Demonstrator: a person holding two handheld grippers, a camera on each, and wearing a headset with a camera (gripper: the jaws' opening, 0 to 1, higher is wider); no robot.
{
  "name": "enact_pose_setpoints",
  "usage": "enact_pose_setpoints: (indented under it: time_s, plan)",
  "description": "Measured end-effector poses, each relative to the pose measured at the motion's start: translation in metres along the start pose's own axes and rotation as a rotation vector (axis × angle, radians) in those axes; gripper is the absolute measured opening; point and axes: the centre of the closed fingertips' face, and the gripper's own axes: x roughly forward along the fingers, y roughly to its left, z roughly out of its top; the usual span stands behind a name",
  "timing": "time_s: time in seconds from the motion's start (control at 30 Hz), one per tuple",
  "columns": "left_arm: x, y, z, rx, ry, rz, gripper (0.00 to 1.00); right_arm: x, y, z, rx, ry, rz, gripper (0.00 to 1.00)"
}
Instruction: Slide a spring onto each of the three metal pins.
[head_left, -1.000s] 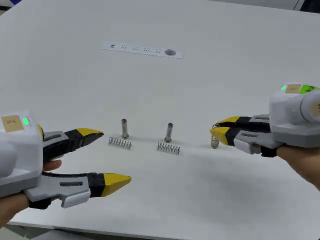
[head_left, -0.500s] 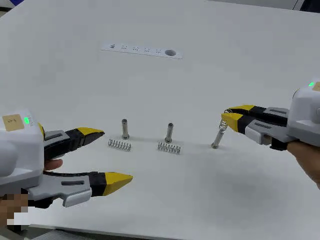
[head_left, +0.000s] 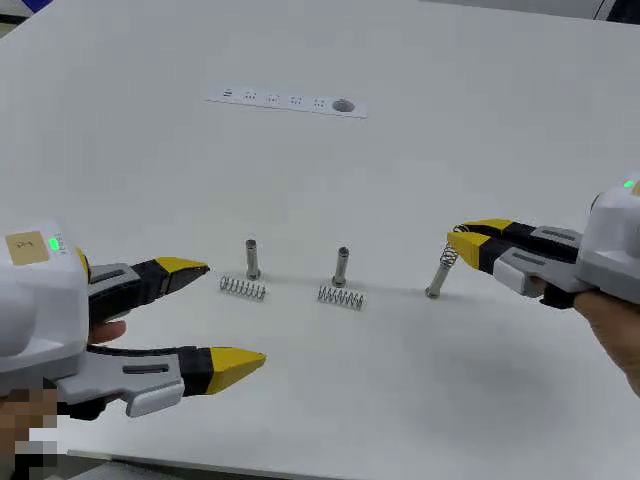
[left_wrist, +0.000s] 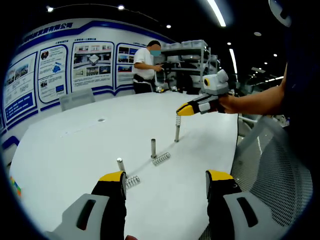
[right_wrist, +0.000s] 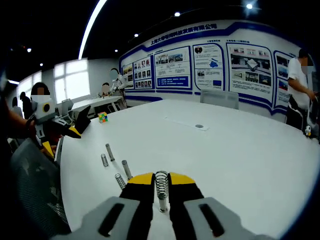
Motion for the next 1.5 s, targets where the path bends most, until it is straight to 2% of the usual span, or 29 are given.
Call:
enact_pose_setpoints:
  time_s: [0.57,0.77,1.37,1.5]
  plan:
    - [0.001,-0.003,-0.001,-0.001,0.003,-0.003,0.66,0.002,0.000,-0.014,0.010,0.005,0.011,0.12]
    - [-0.001,-0.003,-0.002,-0.004,0.001,0.000,0.66,0.006,0.000,-0.022,0.008,0.025,0.007,0.12]
    - [-0.003,-0.001,-0.005,-0.010,0.000,0.009,0.66,0.015,-0.003,-0.057,-0.026,0.155,-0.009,0.12]
    - [-0.003,0.000,-0.004,-0.010,-0.001,0.009,0.66,0.014,-0.002,-0.059,-0.027,0.172,-0.016,0.12]
